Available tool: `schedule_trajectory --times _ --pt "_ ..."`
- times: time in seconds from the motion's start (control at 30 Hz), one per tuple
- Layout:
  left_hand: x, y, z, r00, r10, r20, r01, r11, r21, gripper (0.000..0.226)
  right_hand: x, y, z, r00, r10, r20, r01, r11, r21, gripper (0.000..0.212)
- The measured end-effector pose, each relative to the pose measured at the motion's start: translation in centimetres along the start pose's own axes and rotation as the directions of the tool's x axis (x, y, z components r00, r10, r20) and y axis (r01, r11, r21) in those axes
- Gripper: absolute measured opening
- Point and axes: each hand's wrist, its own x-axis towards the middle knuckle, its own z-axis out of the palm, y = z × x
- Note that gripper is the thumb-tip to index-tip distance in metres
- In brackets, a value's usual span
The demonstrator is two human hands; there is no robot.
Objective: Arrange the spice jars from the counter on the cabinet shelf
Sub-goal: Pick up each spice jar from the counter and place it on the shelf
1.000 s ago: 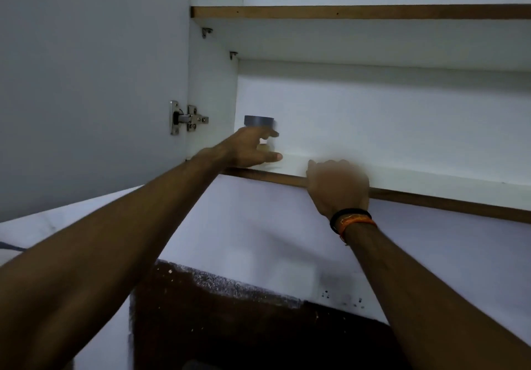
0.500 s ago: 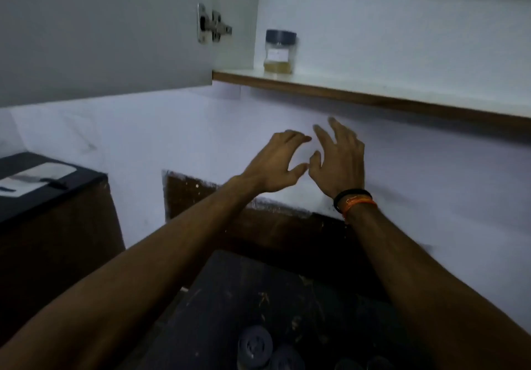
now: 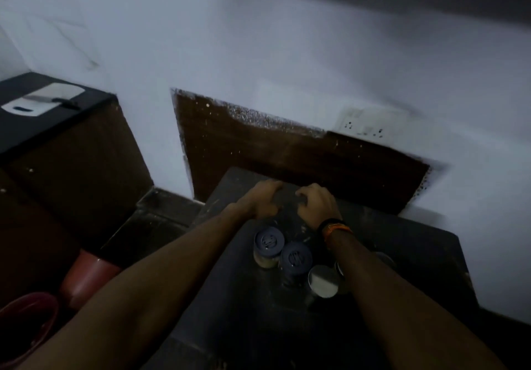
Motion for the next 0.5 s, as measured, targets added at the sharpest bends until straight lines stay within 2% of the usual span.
schedule_trajectory --times 0.13,0.23,0.37,0.5 --pt "-2.1 -1.8 3.8 0.997 -0.059 0.057 0.062 0.997 -0.048 0.036 -2.5 0.8 4.3 0.994 0.06 0.088 -0.061 0.998 0.011 0.032" --pt "-2.9 -2.3 5.8 0.992 -0.076 0.099 0.083 0.995 -0.063 0.041 -4.1 1.5 7.0 0.979 0.1 0.175 -0.104 0.994 0.013 0.036" --pt "-3.2 -2.6 7.7 0.986 -0.105 0.131 0.112 0.992 -0.049 0.047 -5.9 2.4 9.8 0.937 0.2 0.286 -0.175 0.978 -0.11 0.064" --pt "-3.3 -2.8 8.7 0.99 -0.085 0.111 0.093 0.993 -0.07 0.047 -6.5 2.8 11.2 0.936 0.217 0.277 -0.185 0.973 -0.136 0.086"
